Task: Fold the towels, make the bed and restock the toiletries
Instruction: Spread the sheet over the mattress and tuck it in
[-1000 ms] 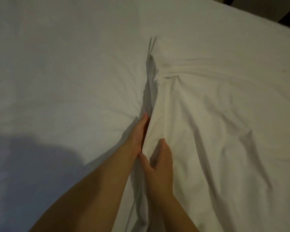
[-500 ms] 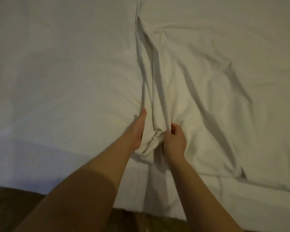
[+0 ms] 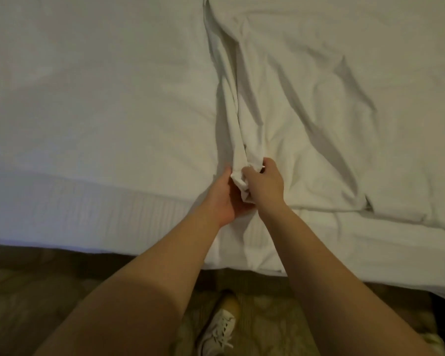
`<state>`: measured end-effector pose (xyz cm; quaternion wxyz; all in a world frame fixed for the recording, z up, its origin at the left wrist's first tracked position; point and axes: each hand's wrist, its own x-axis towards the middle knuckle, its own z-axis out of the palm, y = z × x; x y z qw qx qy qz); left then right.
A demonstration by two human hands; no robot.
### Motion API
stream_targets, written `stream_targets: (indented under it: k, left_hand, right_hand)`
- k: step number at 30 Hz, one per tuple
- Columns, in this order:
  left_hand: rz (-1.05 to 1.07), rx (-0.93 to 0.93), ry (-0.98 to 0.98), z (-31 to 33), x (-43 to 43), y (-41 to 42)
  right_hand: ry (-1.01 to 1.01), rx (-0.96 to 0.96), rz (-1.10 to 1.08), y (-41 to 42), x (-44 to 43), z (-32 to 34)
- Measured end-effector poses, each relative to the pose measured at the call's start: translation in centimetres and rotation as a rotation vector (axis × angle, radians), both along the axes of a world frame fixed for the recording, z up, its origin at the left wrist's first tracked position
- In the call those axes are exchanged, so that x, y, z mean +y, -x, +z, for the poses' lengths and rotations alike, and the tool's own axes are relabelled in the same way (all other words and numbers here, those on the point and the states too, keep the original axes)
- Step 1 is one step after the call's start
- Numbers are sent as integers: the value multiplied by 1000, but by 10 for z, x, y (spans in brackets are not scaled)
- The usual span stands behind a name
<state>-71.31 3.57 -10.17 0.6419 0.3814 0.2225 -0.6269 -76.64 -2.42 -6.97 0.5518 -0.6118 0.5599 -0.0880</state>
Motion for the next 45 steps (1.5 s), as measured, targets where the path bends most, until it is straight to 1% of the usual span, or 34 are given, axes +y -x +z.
stream_targets:
  k: [4, 7, 9, 10, 12, 15, 16, 18, 20, 22, 25, 27, 29, 31, 32, 33, 35, 37, 39, 41, 42, 44, 45]
  left_hand:
    - [6, 75, 19, 6, -3, 4]
    - [86, 118, 24, 13, -7, 6]
    - [118, 104, 38, 19, -6, 5]
    - [120, 99, 47, 24, -5, 4]
    - [94, 56, 21, 29, -1, -3]
    - [-11, -139, -67, 43, 4, -23]
    - [-45, -227, -111, 46, 5, -29]
    - [-145, -466, -226, 45, 6, -42]
    - [-296, -682, -393, 45, 10, -50]
    - [-430, -811, -496, 42, 22, -55]
    - [-461, -933, -492, 38, 47, -64]
    - [-449, -999, -498, 34, 63, -70]
    - [-421, -1055, -518, 25, 75, -73]
    - [-446, -1095, -478, 21, 80, -72]
    - [-478, -1084, -458, 19, 81, -71]
    - [-504, -1029, -445, 17, 82, -70]
    - [-544, -872, -424, 16, 82, -65]
    - [-566, -800, -411, 14, 80, -61]
    - [-560, -807, -423, 14, 80, -59]
    - [-486, -841, -401, 17, 85, -62]
    - [-458, -845, -375, 18, 90, -63]
    - [-420, -804, -376, 14, 102, -68]
    - [-400, -755, -392, 11, 107, -70]
  right_hand:
    - [-268, -183, -130, 13, 17, 9]
    - [-323, -254, -228, 18, 22, 25]
    - [-333, -307, -300, 20, 23, 34]
    - [-309, -306, -301, 19, 24, 37]
    - [-164, -181, -208, 17, 27, 39]
    - [112, 25, 22, 13, 40, 43]
    - [172, 49, 81, 11, 46, 43]
    - [240, 78, 166, 6, 58, 42]
    - [257, 123, 194, -1, 69, 39]
    - [263, 150, 183, -7, 79, 37]
    - [292, 127, 193, -16, 93, 38]
    - [290, 132, 262, -26, 104, 34]
    - [252, 159, 341, -38, 115, 24]
    - [196, 150, 338, -43, 124, 10]
    - [187, 130, 311, -41, 127, 3]
    - [199, 121, 281, -37, 131, -4]
    - [248, 140, 191, -26, 136, -13]
    - [255, 162, 48, -15, 138, -20]
    - [160, 136, -178, -9, 135, -24]
    - [29, 32, -437, -8, 127, -24]
    - [-28, -49, -537, -8, 122, -24]
    - [-137, -215, -717, -8, 109, -25]
    - [-188, -265, -798, -7, 102, -26]
